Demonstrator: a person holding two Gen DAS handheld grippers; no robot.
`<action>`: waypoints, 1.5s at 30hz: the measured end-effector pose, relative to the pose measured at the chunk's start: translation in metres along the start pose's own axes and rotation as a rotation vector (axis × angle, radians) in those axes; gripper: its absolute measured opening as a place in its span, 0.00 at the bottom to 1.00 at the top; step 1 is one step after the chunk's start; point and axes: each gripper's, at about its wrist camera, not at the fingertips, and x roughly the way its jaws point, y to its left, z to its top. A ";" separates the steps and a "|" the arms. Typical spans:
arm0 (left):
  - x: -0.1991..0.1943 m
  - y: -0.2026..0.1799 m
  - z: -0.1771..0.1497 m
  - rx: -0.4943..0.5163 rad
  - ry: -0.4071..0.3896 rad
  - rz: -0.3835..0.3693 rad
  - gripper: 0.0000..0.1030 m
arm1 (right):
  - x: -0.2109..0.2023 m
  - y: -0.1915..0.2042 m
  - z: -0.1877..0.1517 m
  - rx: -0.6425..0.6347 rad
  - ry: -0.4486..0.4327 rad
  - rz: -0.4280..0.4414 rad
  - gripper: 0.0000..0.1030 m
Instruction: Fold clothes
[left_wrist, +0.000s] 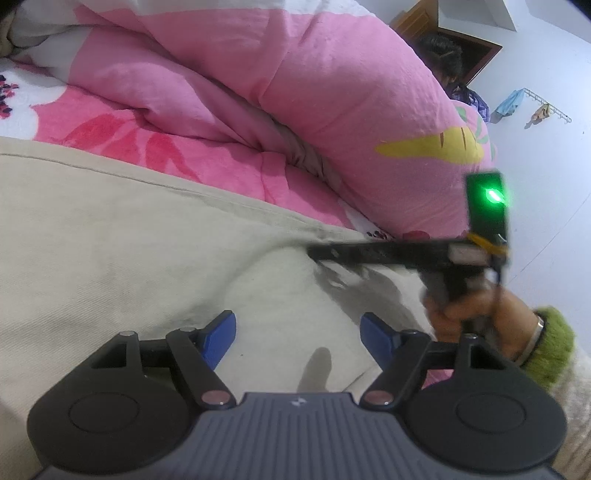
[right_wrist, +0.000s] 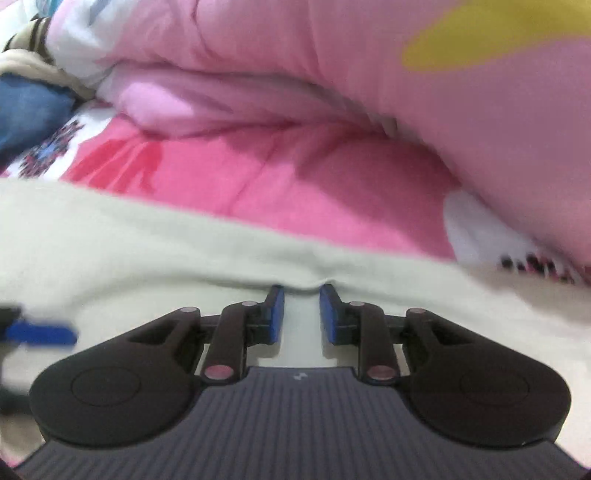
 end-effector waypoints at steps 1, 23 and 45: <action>0.000 0.000 0.000 -0.001 0.000 -0.001 0.73 | 0.004 -0.003 0.006 0.027 -0.016 -0.003 0.20; 0.000 0.004 0.000 -0.021 -0.005 -0.014 0.74 | 0.019 0.043 0.034 0.037 -0.052 0.057 0.26; 0.001 0.004 -0.002 -0.021 -0.006 -0.015 0.74 | -0.070 -0.148 -0.033 0.398 -0.189 -0.141 0.25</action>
